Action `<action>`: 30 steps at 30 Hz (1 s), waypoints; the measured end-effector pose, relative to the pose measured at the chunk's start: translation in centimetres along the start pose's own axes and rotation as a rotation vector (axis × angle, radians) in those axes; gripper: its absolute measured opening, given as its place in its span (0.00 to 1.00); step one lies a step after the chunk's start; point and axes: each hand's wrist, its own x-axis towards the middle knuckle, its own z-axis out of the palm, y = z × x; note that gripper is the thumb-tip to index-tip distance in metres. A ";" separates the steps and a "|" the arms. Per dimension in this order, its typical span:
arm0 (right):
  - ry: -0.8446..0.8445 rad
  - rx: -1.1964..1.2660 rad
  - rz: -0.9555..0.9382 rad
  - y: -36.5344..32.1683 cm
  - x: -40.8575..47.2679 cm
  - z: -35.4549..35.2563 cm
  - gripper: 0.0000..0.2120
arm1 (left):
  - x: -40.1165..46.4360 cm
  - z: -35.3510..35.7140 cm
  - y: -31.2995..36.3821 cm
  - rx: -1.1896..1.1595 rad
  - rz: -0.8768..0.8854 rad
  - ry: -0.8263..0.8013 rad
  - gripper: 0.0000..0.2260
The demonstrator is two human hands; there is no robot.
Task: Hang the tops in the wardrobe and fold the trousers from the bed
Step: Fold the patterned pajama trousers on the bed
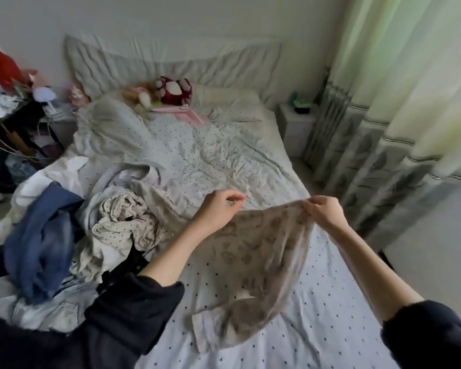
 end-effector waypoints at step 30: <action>-0.050 -0.558 0.561 21.8 2.0 12.9 0.15 | 1.8 21.8 -20.5 0.400 -0.158 -0.714 0.20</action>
